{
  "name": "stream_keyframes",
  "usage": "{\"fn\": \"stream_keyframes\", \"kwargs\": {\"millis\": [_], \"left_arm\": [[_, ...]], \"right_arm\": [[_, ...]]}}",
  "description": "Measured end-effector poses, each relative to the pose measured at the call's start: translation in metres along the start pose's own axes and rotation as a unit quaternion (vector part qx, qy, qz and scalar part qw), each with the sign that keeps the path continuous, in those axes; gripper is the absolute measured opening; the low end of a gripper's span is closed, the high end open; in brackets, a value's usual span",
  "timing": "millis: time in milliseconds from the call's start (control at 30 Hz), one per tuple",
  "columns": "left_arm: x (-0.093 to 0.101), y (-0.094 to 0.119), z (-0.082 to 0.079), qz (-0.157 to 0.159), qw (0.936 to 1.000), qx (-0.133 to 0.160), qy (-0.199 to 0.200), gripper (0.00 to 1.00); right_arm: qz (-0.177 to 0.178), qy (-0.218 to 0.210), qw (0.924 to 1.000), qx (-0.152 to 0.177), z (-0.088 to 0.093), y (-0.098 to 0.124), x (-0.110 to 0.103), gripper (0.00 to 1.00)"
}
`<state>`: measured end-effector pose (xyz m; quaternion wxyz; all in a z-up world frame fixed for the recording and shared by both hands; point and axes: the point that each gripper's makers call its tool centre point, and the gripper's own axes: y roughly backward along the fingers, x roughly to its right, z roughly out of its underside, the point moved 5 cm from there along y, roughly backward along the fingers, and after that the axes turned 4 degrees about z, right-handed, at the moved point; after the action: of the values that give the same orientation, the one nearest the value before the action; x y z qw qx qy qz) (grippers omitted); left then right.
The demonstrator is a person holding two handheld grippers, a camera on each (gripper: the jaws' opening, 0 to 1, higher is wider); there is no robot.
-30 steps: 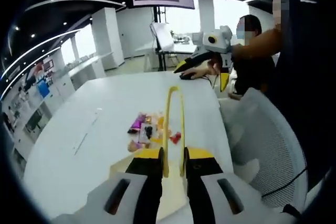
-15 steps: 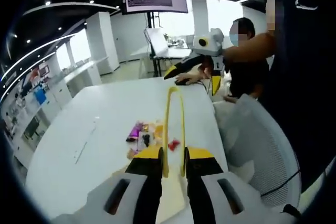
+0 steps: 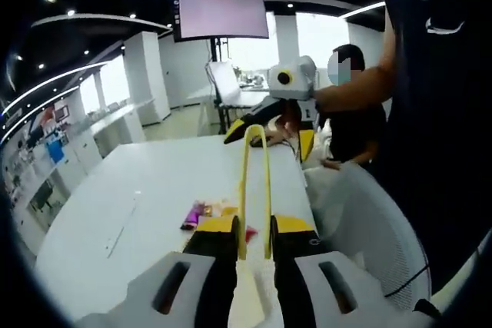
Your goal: Place the target food into the container with the food tongs after gripping and lifting it, then release it inside without dropping or visibly crushing the food.
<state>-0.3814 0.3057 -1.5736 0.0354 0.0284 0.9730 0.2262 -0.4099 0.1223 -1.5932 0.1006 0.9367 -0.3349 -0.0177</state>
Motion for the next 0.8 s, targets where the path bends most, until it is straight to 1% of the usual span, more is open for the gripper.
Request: {"fn": "stream_keyframes", "kwargs": {"millis": [67, 133, 200, 267, 333, 367, 433, 500, 600, 800], "left_arm": [[0.001, 0.000, -0.004, 0.003, 1.0000, 0.009, 0.000, 0.13], [0.001, 0.000, -0.006, 0.005, 0.9999, 0.016, 0.001, 0.13], [0.003, 0.000, -0.010, 0.007, 0.9997, 0.024, 0.001, 0.13], [0.004, 0.001, -0.012, 0.010, 0.9995, 0.029, 0.001, 0.13], [0.005, 0.001, -0.014, 0.012, 0.9994, 0.033, 0.001, 0.13], [0.007, 0.001, -0.015, 0.016, 0.9992, 0.037, 0.000, 0.13], [0.009, 0.001, -0.018, 0.022, 0.9988, 0.044, 0.003, 0.13], [0.010, 0.001, -0.018, 0.022, 0.9988, 0.043, 0.003, 0.13], [0.012, 0.000, -0.019, 0.025, 0.9987, 0.043, 0.003, 0.14], [0.016, -0.002, -0.017, 0.032, 0.9986, 0.042, 0.008, 0.14]], "right_arm": [[-0.011, -0.005, 0.9999, 0.002, -0.004, -0.005, -0.003, 0.76], [-0.017, -0.001, 0.9998, 0.005, -0.006, -0.008, -0.005, 0.75], [-0.030, -0.004, 0.9993, 0.020, -0.017, -0.011, -0.010, 0.73], [-0.042, -0.011, 0.9984, 0.036, -0.026, -0.012, -0.013, 0.69], [-0.050, -0.009, 0.9979, 0.039, -0.031, -0.012, -0.015, 0.64], [-0.060, -0.005, 0.9974, 0.040, -0.034, -0.013, -0.018, 0.61], [-0.076, -0.013, 0.9959, 0.047, -0.038, -0.015, -0.022, 0.57], [-0.086, -0.014, 0.9950, 0.048, -0.040, -0.016, -0.025, 0.54], [-0.100, -0.006, 0.9940, 0.043, -0.041, -0.018, -0.030, 0.44], [-0.127, 0.003, 0.9912, 0.037, -0.043, -0.023, -0.042, 0.38]]}}
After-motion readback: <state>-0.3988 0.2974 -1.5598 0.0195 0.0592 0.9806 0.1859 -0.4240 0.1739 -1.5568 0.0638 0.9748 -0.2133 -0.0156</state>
